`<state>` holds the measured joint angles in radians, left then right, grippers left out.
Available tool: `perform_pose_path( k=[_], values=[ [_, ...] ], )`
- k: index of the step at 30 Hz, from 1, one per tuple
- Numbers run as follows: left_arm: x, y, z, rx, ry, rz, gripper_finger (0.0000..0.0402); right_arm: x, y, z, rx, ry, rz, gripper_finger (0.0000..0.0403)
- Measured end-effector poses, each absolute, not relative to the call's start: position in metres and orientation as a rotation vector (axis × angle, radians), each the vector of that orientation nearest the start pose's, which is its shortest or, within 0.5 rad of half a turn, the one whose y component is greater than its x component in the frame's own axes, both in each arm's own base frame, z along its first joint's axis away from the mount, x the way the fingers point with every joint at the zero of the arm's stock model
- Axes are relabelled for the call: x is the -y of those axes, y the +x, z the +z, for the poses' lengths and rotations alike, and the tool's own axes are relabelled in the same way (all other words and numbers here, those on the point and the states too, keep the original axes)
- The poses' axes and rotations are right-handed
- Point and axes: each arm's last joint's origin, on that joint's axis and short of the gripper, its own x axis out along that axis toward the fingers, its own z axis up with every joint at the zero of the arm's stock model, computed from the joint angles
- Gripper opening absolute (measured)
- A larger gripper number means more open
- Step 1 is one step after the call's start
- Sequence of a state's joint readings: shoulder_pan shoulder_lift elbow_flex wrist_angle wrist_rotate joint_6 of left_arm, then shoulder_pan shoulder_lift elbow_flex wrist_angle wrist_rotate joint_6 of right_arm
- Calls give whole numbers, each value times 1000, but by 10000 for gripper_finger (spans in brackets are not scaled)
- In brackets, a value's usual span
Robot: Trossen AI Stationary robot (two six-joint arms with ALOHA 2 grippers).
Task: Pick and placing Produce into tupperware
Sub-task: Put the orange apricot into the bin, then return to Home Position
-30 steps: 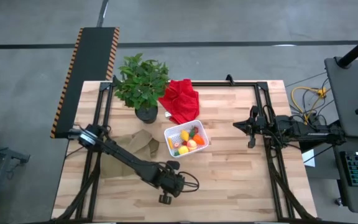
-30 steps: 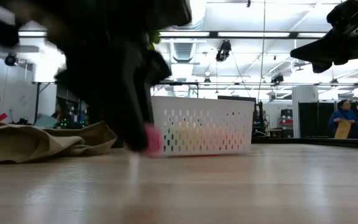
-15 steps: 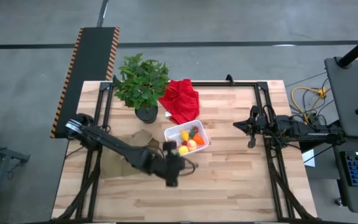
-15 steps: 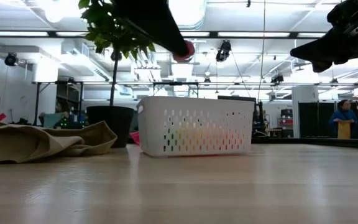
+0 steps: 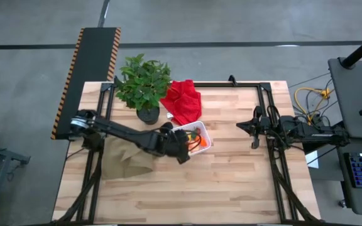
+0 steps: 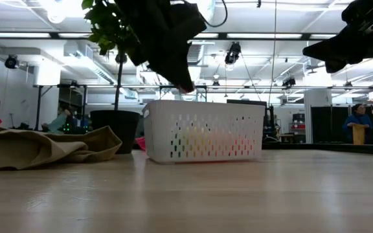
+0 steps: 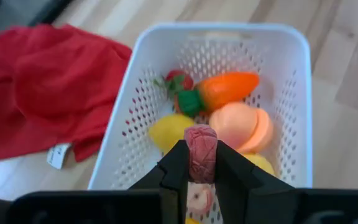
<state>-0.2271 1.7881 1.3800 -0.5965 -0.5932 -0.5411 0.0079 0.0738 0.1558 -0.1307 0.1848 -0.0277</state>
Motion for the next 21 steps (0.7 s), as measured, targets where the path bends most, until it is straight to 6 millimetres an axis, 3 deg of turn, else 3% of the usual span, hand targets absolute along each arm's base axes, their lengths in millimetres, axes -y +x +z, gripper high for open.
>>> perform_pose_path(
  k=[15, 21],
  values=[
    [72, 375, 221, -926, -117, 448, 43, 5, 92, 198, -51, -32, -176, 9],
    [73, 375, 221, -945, -86, 391, 120, 5, 92, 198, -51, -40, -176, 9]
  ],
)
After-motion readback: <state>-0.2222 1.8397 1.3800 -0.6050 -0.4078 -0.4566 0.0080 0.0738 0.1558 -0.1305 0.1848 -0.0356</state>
